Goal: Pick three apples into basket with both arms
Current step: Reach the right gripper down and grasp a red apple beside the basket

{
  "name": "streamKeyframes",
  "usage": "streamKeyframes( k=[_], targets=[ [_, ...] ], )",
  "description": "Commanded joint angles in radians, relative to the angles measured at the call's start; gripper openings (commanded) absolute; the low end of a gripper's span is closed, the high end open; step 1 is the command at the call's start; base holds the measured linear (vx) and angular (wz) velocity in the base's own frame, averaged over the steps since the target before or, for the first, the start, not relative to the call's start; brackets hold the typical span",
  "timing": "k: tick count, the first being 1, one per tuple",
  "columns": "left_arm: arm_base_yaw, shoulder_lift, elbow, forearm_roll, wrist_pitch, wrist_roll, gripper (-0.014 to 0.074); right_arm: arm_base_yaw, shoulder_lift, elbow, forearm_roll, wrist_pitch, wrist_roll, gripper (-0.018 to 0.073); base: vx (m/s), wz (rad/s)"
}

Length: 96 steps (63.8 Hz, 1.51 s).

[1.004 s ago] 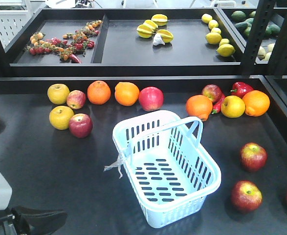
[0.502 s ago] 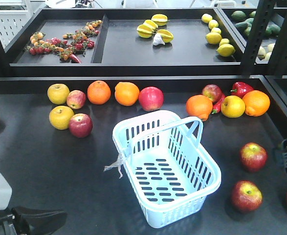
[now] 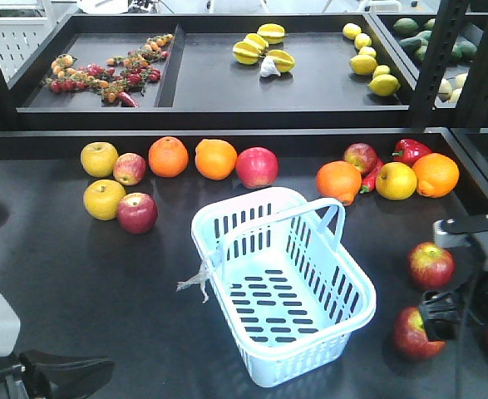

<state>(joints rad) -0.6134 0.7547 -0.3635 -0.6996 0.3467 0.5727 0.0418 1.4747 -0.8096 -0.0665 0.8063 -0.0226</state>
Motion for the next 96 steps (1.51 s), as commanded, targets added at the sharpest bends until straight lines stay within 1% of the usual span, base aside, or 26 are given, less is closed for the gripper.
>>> streamKeyframes(
  k=[1, 14, 20, 35, 50, 67, 74, 96],
  targets=[
    [-0.004, -0.004, -0.025, -0.023, -0.044, -0.007, -0.0007, -0.003, 0.053, -0.073, 0.007, -0.024, -0.002, 0.0686, 0.0, 0.0],
    [-0.004, -0.004, -0.025, -0.023, -0.044, -0.007, -0.0007, -0.003, 0.175, -0.223, 0.081, 0.043, -0.015, 0.0678, 0.0, 0.0],
    [-0.004, -0.004, -0.025, -0.023, -0.044, -0.007, -0.0007, -0.003, 0.226, -0.256, 0.101, 0.047, -0.024, 0.0673, 0.0, 0.0],
    [-0.004, -0.004, -0.025, -0.023, -0.044, -0.007, -0.0007, -0.003, 0.334, -0.269, 0.087, 0.024, -0.016, 0.0665, 0.0, 0.0],
    [-0.004, -0.004, -0.025, -0.023, -0.044, -0.007, -0.0007, -0.003, 0.406, -0.269, 0.066, -0.016, -0.004, 0.0659, 0.0, 0.0],
    [-0.004, -0.004, -0.025, -0.023, -0.043, -0.007, -0.0007, -0.008, 0.477, -0.269, 0.066, -0.067, -0.002, 0.0648, 0.0, 0.0],
    [-0.004, -0.004, -0.025, -0.023, -0.042, -0.007, -0.0007, -0.008, 0.478, -0.269, 0.066, -0.078, 0.002, 0.0617, 0.0, 0.0],
    [-0.004, -0.004, -0.025, -0.022, -0.04, -0.007, -0.0007, -0.008, 0.48, -0.269, 0.06, -0.077, 0.003, 0.048, 0.0, 0.0]
  ],
)
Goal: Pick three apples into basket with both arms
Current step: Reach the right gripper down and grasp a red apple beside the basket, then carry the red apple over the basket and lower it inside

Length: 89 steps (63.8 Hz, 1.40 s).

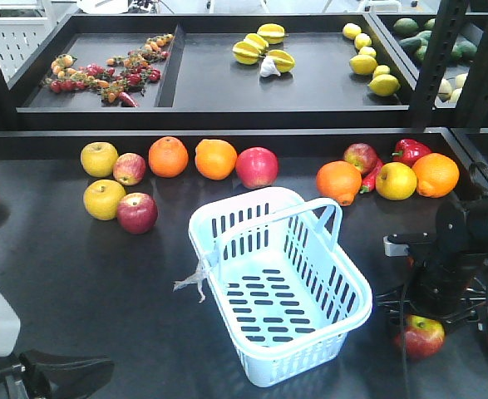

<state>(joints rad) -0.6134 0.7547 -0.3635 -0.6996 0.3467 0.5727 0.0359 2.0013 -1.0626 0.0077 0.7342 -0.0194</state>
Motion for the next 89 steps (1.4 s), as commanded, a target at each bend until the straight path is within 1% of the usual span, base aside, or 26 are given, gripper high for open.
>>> streamKeyframes(
  k=[1, 8, 17, 24, 30, 37, 42, 49, 50, 57, 64, 68, 79, 86, 89],
  targets=[
    [-0.004, -0.004, -0.025, -0.022, -0.04, -0.007, -0.0007, -0.002, -0.047, -0.016, -0.014, -0.005, 0.0, 0.0472, 0.0, 0.0],
    [-0.004, -0.004, -0.025, -0.022, -0.04, -0.007, -0.0007, -0.002, -0.053, -0.016, -0.018, 0.003, 0.006, 0.0395, 0.0, 0.0],
    [-0.004, -0.004, -0.025, -0.022, -0.039, -0.007, -0.0007, -0.007, -0.098, -0.017, -0.037, 0.014, 0.019, 0.0273, 0.0, 0.0],
    [-0.004, -0.004, -0.025, -0.022, -0.039, -0.007, -0.0007, -0.029, -0.166, -0.018, -0.041, 0.036, 0.035, 0.0212, 0.0, 0.0],
    [-0.004, -0.004, -0.025, -0.022, -0.039, -0.007, -0.0007, -0.048, -0.244, -0.018, -0.041, 0.071, 0.028, 0.019, 0.0, 0.0],
    [-0.004, -0.004, -0.025, -0.022, -0.04, -0.007, -0.0007, -0.048, -0.355, -0.018, -0.039, 0.099, 0.014, 0.0186, 0.0, 0.0],
    [-0.004, -0.004, -0.025, -0.022, -0.04, -0.007, -0.0007, -0.043, -0.445, -0.018, 0.014, 0.106, -0.02, 0.0187, 0.0, 0.0],
    [-0.004, -0.004, -0.025, -0.022, -0.04, -0.007, -0.0007, -0.03, -0.559, -0.018, 0.171, 0.119, -0.127, 0.0187, 0.0, 0.0],
    [-0.004, -0.004, -0.025, -0.022, -0.04, -0.007, -0.0007, -0.026, -0.577, -0.018, 0.209, 0.12, -0.143, 0.0187, 0.0, 0.0],
    [-0.004, -0.004, -0.025, -0.021, -0.04, -0.007, -0.0007, 0.029, -0.632, -0.018, 0.376, 0.123, -0.258, 0.0187, 0.0, 0.0],
    [-0.004, -0.004, -0.025, -0.021, -0.04, -0.007, -0.0007, 0.115, -0.621, -0.018, 0.476, 0.118, -0.32, 0.0187, 0.0, 0.0],
    [-0.004, -0.004, -0.025, -0.021, -0.04, -0.007, -0.0007, 0.169, -0.594, -0.018, 0.496, 0.095, -0.326, 0.0187, 0.0, 0.0],
    [-0.004, -0.004, -0.025, -0.021, -0.04, -0.007, -0.0007, 0.3, -0.484, -0.018, 0.489, -0.032, -0.339, 0.0188, 0.0, 0.0],
    [-0.004, -0.004, -0.025, -0.021, -0.04, -0.007, -0.0007, 0.339, -0.403, -0.018, 0.47, -0.085, -0.353, 0.0195, 0.0, 0.0],
    [-0.004, -0.004, -0.025, -0.021, -0.04, -0.007, -0.0007, 0.345, -0.37, -0.018, 0.463, -0.101, -0.361, 0.0202, 0.0, 0.0]
  ],
)
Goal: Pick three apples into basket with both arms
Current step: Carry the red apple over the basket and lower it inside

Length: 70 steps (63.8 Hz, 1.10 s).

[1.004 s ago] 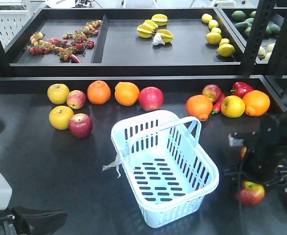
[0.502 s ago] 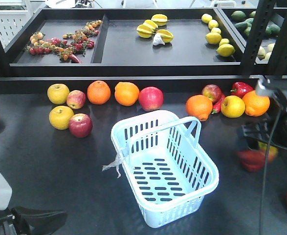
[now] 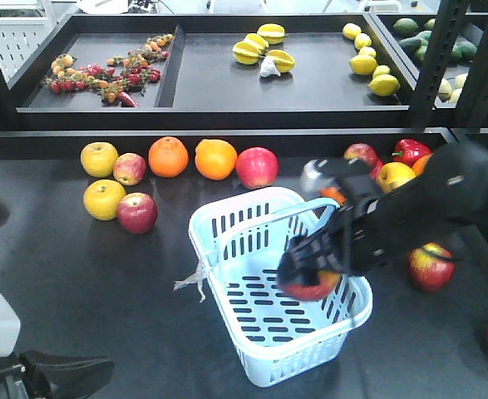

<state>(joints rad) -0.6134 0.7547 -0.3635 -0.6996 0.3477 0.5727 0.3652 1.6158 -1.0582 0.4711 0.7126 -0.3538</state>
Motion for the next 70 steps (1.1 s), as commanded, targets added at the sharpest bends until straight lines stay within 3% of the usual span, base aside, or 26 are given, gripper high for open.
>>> streamKeyframes(
  k=[1, 11, 25, 32, 40, 48, 55, 64, 70],
  targets=[
    [-0.004, -0.004, -0.025, -0.021, -0.041, -0.007, -0.0007, 0.017, 0.023, -0.023, -0.001, -0.084, -0.03, 0.0206, 0.0, 0.0],
    [-0.004, -0.004, -0.025, -0.021, -0.041, -0.007, -0.0007, 0.018, 0.073, -0.023, 0.001, -0.09, -0.039, 0.034, 0.0, 0.0],
    [-0.004, -0.004, -0.025, -0.021, -0.041, -0.007, -0.0007, 0.018, 0.071, -0.023, -0.001, -0.09, -0.053, 0.0666, 0.0, 0.0],
    [-0.004, -0.004, -0.025, -0.021, -0.041, -0.007, -0.0007, 0.018, 0.071, -0.023, -0.001, -0.087, -0.056, 0.0721, 0.0, 0.0],
    [-0.004, -0.004, -0.025, -0.021, -0.041, -0.007, -0.0007, 0.018, 0.062, -0.024, -0.001, -0.083, -0.056, 0.0715, 0.0, 0.0],
    [-0.004, -0.004, -0.025, -0.021, -0.041, -0.007, -0.0007, 0.018, 0.028, -0.044, -0.025, -0.02, -0.056, 0.066, 0.0, 0.0],
    [-0.004, -0.004, -0.025, -0.021, -0.041, -0.007, -0.0007, 0.017, -0.021, -0.061, -0.078, 0.06, -0.021, 0.0542, 0.0, 0.0],
    [-0.004, -0.004, -0.025, -0.021, -0.042, -0.007, -0.0007, 0.012, -0.103, -0.061, -0.209, 0.119, 0.078, 0.0244, 0.0, 0.0],
    [-0.004, -0.004, -0.025, -0.021, -0.042, -0.007, -0.0007, -0.006, -0.153, -0.061, -0.3, 0.123, 0.156, 0.0, 0.0, 0.0]
  ],
)
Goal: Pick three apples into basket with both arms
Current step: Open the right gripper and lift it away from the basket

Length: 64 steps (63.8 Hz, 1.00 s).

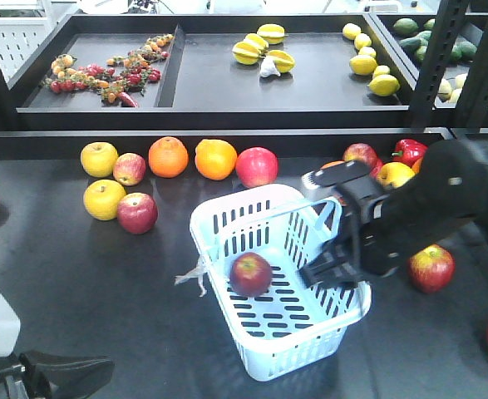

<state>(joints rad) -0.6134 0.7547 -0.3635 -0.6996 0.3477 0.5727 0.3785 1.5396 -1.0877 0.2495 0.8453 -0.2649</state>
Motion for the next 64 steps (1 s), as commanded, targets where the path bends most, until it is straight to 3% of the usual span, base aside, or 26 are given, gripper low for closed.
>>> streamKeyframes(
  k=[1, 12, 31, 42, 52, 64],
  targets=[
    [-0.004, -0.004, -0.025, -0.021, -0.042, -0.007, -0.0007, -0.023, -0.083, -0.031, -0.087, -0.01, 0.078, -0.0016, 0.0, 0.0],
    [-0.004, -0.004, -0.025, -0.021, -0.042, -0.007, -0.0007, -0.133, -0.127, -0.031, -0.123, -0.01, 0.122, -0.0009, 0.0, 0.0],
    [-0.004, -0.004, -0.025, -0.018, -0.042, -0.007, -0.0007, -0.469, -0.102, -0.04, -0.103, -0.047, 0.072, -0.0005, 0.0, 0.0],
    [-0.004, -0.004, -0.025, -0.018, -0.043, -0.007, -0.0007, -0.51, -0.016, -0.124, -0.084, -0.044, -0.022, 0.0055, 0.0, 0.0],
    [-0.004, -0.004, -0.025, -0.018, -0.045, -0.007, -0.0007, -0.507, 0.121, -0.267, -0.085, 0.011, -0.036, 0.0214, 0.0, 0.0],
    [-0.004, -0.004, -0.025, -0.018, -0.045, -0.007, -0.0007, -0.507, 0.296, -0.414, -0.108, 0.106, -0.023, 0.0572, 0.0, 0.0]
  ],
)
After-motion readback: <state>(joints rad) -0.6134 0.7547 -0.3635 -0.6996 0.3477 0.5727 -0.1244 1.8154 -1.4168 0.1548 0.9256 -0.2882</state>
